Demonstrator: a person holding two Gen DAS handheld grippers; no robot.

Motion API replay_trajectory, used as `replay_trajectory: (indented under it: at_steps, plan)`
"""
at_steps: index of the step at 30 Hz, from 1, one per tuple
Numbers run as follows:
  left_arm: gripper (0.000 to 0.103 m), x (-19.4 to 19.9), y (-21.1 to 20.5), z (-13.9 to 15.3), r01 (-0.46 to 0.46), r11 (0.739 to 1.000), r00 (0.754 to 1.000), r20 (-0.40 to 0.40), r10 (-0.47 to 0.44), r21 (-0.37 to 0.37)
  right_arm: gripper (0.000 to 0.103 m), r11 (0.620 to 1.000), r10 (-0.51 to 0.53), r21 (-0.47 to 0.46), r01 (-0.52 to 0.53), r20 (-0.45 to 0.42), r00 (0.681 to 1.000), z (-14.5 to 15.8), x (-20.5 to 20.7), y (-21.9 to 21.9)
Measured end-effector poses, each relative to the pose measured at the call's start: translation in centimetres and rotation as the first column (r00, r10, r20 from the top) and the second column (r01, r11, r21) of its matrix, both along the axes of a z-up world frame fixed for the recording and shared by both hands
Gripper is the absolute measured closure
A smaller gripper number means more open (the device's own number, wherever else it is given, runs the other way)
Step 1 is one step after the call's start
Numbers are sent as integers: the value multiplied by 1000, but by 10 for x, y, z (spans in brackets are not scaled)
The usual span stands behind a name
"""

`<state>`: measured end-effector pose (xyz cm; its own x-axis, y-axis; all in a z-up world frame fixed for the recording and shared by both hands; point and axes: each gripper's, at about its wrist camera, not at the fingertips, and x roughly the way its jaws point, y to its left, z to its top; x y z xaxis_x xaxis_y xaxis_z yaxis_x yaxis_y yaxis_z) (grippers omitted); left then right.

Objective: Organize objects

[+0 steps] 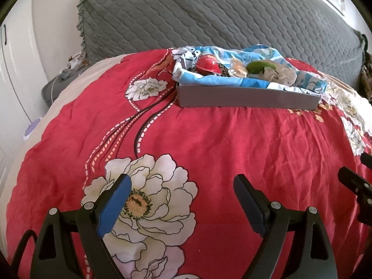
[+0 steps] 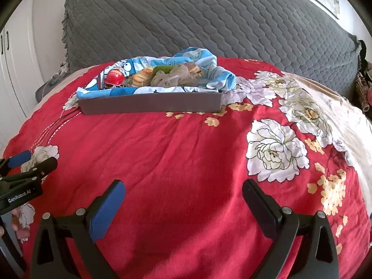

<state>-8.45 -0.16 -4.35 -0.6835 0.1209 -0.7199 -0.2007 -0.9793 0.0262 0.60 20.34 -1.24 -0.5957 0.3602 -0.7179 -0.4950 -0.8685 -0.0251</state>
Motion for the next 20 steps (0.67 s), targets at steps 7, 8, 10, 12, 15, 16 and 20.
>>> replay_trajectory:
  at_steps: [7,8,10,12,15,16,20]
  plan:
    - [13,0,2,0,5,1000,1000,-2,-5,-1,1,1000,10,20,-10,3,1000,-1,0,-4]
    - [13,0,2,0,6,1000,1000,-1,-6,0,2,1000,10,24,-10,3,1000,0,0,-5]
    - [13,1,2,0,7,1000,1000,-2,-7,3,2,999,10,31,-10,-2,1000,1,0,-5]
    - [13,2,2,1,10,1000,1000,-8,-10,6,1,999,3,35,-3,-9,1000,3,1,-4]
    - [13,3,4,0,6,1000,1000,-19,-6,-13,2,999,-7,35,7,-13,1000,4,3,-2]
    - [13,3,4,0,6,1000,1000,-22,-7,-10,2,999,-4,34,5,-12,1000,4,2,-2]
    - [13,3,4,0,7,1000,1000,-15,-7,-8,2,999,-15,31,16,-9,1000,4,2,0]
